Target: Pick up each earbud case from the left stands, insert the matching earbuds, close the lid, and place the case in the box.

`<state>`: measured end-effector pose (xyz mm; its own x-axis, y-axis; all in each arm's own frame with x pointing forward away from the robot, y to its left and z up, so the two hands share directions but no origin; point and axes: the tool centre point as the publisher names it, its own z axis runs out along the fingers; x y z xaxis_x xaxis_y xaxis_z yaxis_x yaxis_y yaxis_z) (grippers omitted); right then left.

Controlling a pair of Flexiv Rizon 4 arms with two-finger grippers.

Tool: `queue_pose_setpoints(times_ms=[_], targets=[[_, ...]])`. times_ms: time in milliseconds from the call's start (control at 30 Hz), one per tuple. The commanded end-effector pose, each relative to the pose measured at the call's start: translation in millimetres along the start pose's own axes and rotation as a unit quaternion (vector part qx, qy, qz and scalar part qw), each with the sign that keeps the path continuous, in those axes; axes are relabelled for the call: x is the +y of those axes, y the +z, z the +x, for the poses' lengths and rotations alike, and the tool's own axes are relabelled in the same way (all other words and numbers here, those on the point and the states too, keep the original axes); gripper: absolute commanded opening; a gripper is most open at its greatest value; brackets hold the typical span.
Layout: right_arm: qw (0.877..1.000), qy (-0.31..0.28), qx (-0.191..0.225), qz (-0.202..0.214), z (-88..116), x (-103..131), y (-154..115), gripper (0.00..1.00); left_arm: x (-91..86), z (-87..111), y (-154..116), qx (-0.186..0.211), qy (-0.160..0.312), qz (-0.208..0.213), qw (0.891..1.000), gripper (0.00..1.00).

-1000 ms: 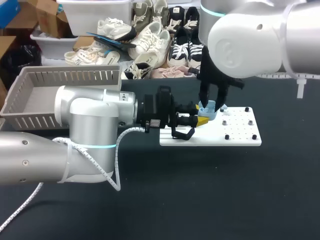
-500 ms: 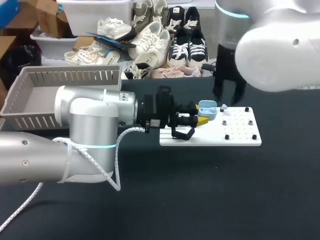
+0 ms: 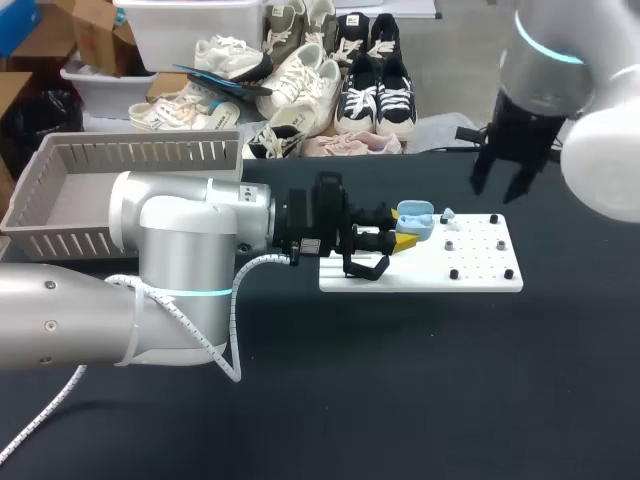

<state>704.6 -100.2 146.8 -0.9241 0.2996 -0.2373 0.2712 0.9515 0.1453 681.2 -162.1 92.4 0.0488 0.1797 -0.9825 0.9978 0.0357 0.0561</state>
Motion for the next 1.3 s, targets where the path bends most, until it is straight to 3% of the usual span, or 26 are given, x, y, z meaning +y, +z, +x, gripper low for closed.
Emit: queue_pose_setpoints(times_ms=[33,500,767,1300], targets=[[0.999,-0.008,0.011,-0.048,-13,-5,18,0.36,0.3,1.1,0,-0.002,0.001,0.000,1.000,0.00],[0.996,-0.050,0.034,-0.071,-27,4,59,0.37,0.3,1.1,0,-0.002,0.001,0.000,1.000,0.00],[0.995,-0.053,0.034,-0.078,-30,11,75,0.49,0.3,1.1,0,-0.002,0.001,0.000,1.000,0.00],[0.995,0.003,0.069,-0.065,-37,22,102,0.50,0.3,1.1,0,-0.002,0.001,0.000,1.000,0.00]])
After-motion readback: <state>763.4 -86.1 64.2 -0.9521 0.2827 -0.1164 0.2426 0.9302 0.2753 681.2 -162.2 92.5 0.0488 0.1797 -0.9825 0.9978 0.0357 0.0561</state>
